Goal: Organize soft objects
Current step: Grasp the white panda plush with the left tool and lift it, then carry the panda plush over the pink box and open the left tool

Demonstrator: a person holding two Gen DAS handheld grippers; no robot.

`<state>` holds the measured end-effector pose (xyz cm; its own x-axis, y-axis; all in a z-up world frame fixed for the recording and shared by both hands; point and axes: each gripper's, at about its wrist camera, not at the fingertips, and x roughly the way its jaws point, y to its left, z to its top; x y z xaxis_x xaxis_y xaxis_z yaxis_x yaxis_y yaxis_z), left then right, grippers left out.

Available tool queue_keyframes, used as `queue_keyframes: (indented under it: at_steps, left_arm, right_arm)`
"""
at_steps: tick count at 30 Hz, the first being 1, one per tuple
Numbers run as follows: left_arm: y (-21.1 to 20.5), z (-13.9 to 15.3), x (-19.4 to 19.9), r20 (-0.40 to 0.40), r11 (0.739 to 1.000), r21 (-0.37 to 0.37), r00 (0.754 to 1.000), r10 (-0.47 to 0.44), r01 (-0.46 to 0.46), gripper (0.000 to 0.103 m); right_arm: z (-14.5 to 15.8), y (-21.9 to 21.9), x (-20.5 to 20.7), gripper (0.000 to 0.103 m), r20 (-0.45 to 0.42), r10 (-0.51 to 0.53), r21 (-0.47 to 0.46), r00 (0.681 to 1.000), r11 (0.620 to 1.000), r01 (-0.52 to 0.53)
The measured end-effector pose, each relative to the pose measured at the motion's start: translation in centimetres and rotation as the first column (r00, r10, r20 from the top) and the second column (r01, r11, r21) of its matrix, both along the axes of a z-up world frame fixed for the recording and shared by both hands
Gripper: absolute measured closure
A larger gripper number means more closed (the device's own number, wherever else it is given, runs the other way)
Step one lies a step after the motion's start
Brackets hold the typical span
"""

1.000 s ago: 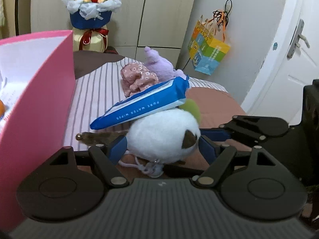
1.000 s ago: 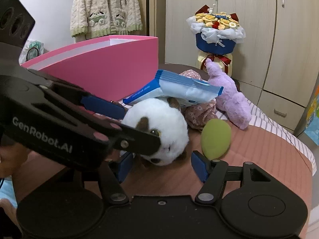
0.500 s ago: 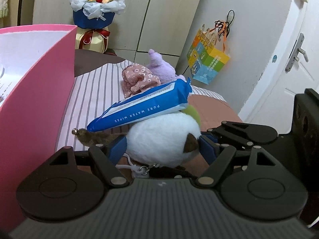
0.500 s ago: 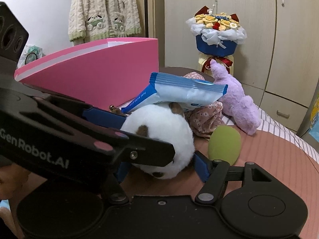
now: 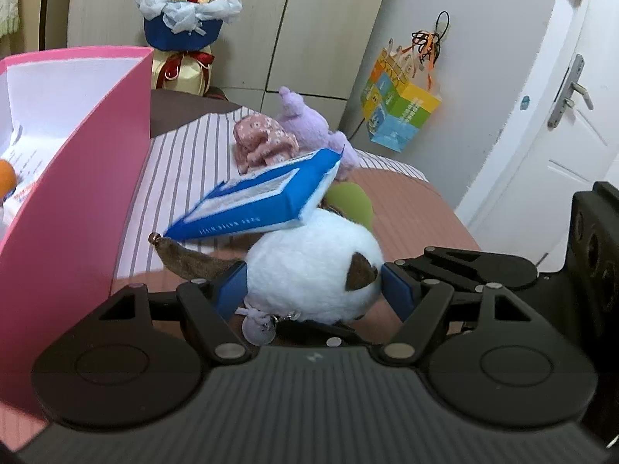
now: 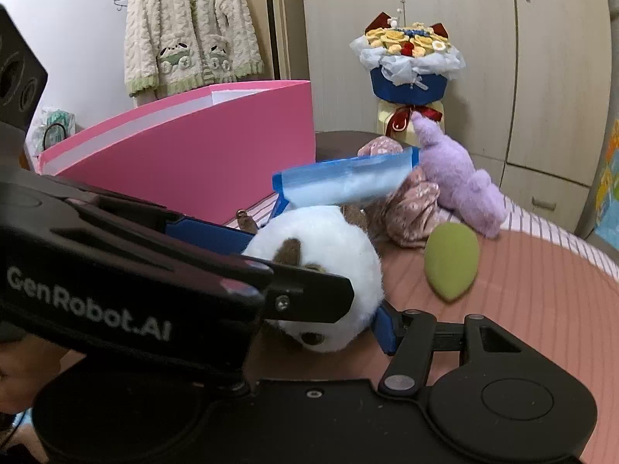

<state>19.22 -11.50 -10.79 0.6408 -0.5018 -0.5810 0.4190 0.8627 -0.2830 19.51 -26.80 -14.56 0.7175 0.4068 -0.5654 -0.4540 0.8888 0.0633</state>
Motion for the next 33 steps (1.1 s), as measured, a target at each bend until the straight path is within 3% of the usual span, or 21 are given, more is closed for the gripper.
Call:
queue_keyframes:
  at_steps: [10, 19, 33]
  left_arm:
    - [0.6, 0.7, -3.7, -0.002, 0.999, 0.014, 0.999, -0.036, 0.036, 0.031]
    - [1.4, 1.5, -6.8, 0.023, 0.992, 0.070, 0.994, -0.105, 0.103, 0.031]
    - [3.6, 3.4, -7.5, -0.127, 0.982, 0.046, 0.976, -0.175, 0.182, 0.031]
  right_arm:
    - [0.5, 0.4, -3.5, 0.039, -0.008, -0.002, -0.004, 1.000, 1.000, 0.002]
    - [0.8, 0.7, -7.0, 0.038, -0.011, -0.022, 0.056, 1.000, 0.998, 0.023]
    - [3.0, 1.6, -8.8, 0.040, -0.110, 0.001, 0.052, 0.994, 0.999, 0.005]
